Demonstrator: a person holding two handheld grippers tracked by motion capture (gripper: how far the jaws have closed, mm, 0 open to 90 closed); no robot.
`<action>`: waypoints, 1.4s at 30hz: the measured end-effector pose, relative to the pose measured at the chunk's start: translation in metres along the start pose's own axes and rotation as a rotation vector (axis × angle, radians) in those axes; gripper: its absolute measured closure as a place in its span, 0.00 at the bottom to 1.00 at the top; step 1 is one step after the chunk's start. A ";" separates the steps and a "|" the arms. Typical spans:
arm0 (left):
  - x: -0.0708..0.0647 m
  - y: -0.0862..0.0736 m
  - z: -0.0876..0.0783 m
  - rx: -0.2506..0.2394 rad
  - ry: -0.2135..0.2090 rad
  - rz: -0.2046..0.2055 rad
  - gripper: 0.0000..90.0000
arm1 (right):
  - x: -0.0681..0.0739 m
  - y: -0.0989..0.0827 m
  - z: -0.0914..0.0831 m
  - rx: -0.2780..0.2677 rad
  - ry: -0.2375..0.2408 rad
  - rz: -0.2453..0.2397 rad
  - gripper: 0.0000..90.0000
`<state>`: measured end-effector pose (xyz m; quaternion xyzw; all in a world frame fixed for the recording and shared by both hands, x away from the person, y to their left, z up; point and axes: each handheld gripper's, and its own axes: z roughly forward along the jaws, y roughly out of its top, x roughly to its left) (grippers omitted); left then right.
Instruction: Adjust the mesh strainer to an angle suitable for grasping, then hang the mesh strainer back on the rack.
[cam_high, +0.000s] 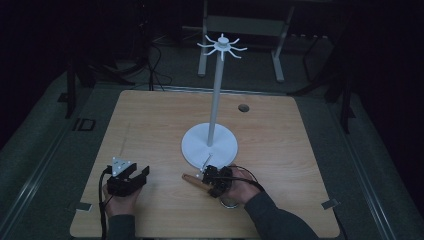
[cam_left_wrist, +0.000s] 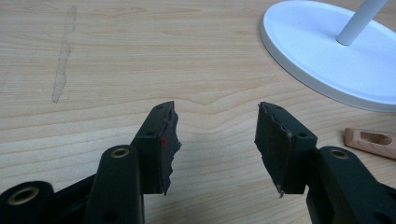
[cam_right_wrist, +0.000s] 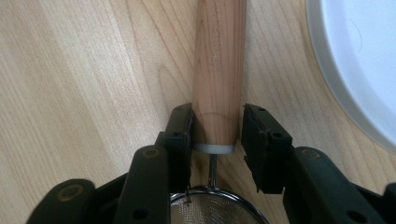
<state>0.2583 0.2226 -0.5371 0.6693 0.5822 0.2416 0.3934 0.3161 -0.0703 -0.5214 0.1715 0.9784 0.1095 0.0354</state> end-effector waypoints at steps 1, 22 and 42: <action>0.000 0.000 0.000 0.002 0.001 0.000 0.54 | 0.000 0.000 0.000 0.001 0.006 0.003 0.73; 0.001 0.001 0.001 -0.003 0.005 -0.004 0.54 | -0.006 -0.006 -0.019 -0.167 -0.051 0.061 0.77; 0.001 0.001 0.001 -0.004 0.006 -0.004 0.54 | -0.022 -0.023 -0.047 -0.465 -0.128 0.246 0.77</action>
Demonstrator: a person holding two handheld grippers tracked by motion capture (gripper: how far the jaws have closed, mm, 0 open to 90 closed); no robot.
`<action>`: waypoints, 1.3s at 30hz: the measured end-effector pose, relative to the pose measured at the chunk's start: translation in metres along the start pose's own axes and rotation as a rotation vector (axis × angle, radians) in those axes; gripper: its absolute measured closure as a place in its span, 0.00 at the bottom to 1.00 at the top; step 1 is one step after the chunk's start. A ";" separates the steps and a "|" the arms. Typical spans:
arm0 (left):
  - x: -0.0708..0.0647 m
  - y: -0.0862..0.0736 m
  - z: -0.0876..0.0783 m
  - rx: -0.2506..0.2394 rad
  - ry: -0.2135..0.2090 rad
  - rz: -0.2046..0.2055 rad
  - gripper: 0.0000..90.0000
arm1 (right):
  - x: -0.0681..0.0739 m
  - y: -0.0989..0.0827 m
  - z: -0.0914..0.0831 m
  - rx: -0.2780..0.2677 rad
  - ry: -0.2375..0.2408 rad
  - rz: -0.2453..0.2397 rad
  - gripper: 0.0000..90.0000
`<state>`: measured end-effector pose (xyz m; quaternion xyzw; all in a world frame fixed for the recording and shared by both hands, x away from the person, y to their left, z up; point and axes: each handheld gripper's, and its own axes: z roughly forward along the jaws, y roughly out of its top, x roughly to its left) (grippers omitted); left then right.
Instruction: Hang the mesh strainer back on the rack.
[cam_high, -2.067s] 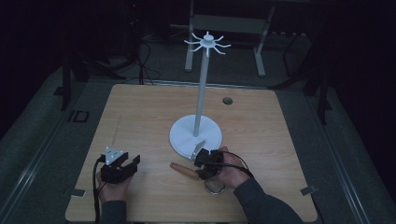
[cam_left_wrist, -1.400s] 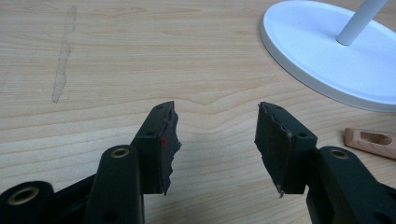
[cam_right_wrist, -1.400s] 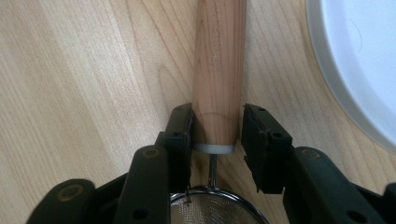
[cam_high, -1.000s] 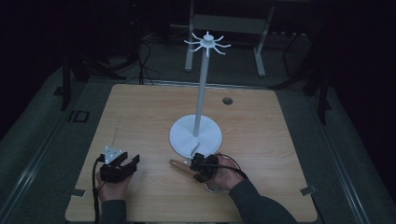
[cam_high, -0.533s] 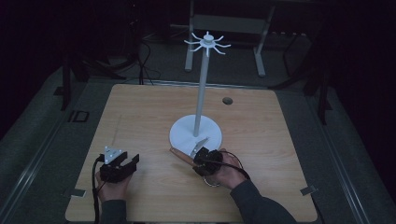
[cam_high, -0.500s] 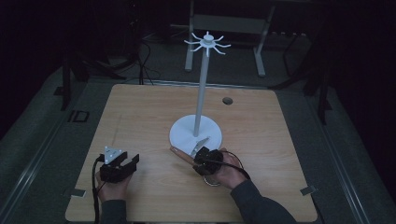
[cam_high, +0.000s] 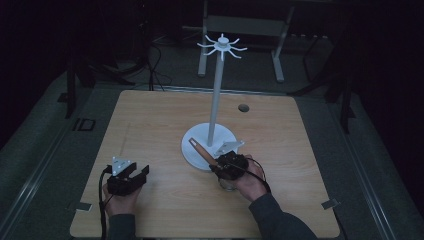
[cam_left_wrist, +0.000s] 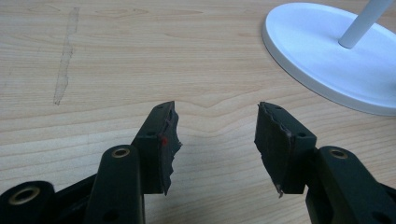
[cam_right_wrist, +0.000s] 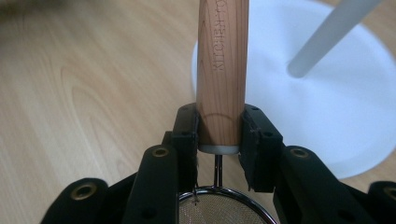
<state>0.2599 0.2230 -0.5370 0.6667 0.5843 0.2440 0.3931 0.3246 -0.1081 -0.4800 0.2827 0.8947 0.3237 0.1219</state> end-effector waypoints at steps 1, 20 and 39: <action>0.000 0.000 0.000 -0.002 0.001 -0.002 0.54 | -0.001 0.000 -0.002 -0.012 -0.007 0.004 0.77; 0.000 0.000 0.000 -0.007 0.002 -0.004 0.55 | -0.006 0.012 -0.027 -0.165 -0.067 -0.006 0.77; 0.001 0.000 -0.001 -0.014 0.004 -0.011 0.55 | -0.015 0.025 -0.052 -0.296 -0.112 0.035 0.77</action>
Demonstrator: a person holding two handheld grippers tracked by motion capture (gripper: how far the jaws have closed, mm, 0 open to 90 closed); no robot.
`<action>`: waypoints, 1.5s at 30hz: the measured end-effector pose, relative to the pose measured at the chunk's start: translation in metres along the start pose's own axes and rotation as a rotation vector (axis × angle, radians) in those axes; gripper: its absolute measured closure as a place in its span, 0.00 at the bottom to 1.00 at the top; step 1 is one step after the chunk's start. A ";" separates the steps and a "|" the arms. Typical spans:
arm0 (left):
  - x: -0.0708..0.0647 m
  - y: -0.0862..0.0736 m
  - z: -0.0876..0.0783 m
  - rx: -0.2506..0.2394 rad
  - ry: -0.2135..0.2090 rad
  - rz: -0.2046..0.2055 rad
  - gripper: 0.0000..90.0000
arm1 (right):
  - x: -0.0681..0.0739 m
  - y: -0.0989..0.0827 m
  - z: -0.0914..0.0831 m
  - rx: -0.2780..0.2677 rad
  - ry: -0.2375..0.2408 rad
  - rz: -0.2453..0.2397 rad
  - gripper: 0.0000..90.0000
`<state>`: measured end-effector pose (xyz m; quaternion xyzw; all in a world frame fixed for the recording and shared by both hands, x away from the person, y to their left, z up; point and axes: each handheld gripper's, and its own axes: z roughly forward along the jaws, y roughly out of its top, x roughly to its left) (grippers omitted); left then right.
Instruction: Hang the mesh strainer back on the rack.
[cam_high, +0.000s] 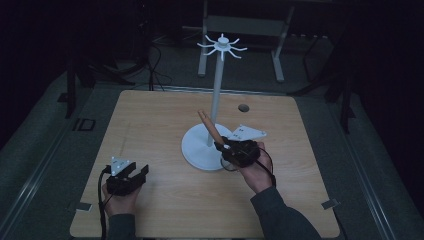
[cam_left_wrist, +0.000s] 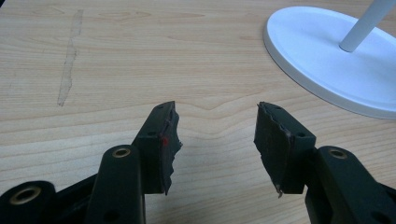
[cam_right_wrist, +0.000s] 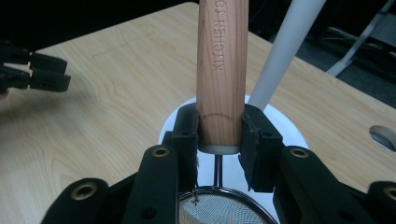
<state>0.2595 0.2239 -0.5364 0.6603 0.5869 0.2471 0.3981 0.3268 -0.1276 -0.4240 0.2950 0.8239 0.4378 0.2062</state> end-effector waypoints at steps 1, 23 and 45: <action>0.000 0.000 0.000 0.001 -0.001 0.000 0.55 | -0.001 0.000 -0.001 -0.004 -0.001 0.003 0.77; 0.000 0.000 0.000 0.006 0.001 -0.001 0.54 | -0.010 0.008 -0.016 -0.087 -0.055 0.045 0.77; 0.000 0.000 0.001 0.004 0.004 0.000 0.54 | -0.021 0.019 -0.033 -0.174 -0.086 0.091 0.77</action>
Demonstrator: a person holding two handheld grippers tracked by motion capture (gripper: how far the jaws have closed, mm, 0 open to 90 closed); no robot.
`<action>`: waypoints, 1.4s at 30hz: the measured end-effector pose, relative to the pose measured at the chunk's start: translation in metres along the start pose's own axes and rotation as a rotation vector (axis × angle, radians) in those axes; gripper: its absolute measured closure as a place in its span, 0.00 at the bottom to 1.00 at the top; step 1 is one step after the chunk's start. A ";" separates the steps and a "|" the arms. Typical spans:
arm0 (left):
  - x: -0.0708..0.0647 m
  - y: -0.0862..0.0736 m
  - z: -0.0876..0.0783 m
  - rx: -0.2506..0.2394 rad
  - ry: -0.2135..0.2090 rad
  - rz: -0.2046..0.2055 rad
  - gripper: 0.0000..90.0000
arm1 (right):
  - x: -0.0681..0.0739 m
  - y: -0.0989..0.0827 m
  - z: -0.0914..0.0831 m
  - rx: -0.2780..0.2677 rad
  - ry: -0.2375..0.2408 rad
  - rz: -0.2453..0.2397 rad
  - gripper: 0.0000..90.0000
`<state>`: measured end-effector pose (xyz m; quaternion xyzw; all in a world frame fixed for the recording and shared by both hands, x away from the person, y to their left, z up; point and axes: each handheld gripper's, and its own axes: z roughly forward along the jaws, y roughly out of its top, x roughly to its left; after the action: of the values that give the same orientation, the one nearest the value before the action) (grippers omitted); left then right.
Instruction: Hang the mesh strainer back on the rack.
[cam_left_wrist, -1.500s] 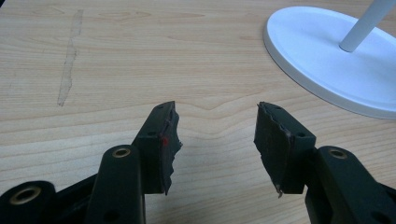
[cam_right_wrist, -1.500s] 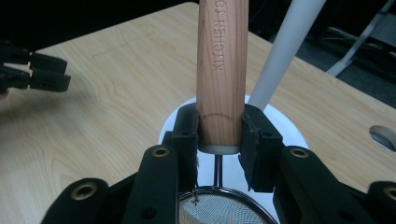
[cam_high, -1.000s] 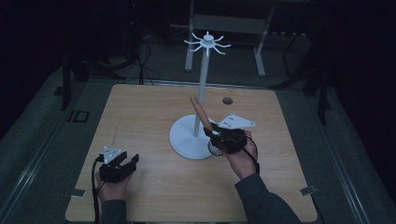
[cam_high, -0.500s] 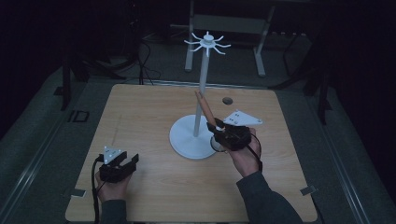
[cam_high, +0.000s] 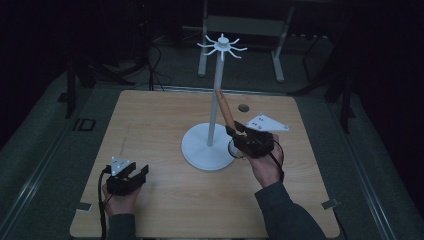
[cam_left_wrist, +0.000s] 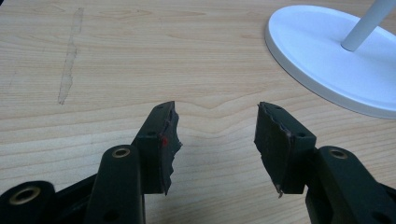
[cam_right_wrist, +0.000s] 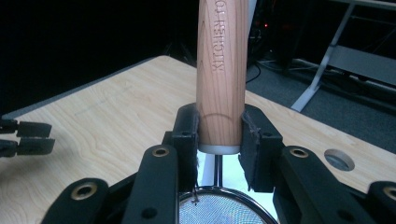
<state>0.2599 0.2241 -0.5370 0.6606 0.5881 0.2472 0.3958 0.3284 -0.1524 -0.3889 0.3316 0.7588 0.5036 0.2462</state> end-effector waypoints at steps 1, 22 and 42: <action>0.000 0.000 0.000 0.000 0.000 0.000 0.54 | 0.000 0.001 -0.001 -0.002 -0.001 0.001 0.77; 0.000 0.000 0.000 0.002 0.000 -0.005 0.54 | -0.008 0.014 -0.011 -0.073 -0.009 0.038 0.77; 0.002 0.000 0.000 -0.003 0.006 -0.010 0.54 | -0.008 0.024 -0.020 -0.134 -0.006 0.053 0.77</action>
<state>0.2600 0.2257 -0.5371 0.6565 0.5922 0.2478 0.3963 0.3262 -0.1638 -0.3590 0.3359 0.7135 0.5589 0.2565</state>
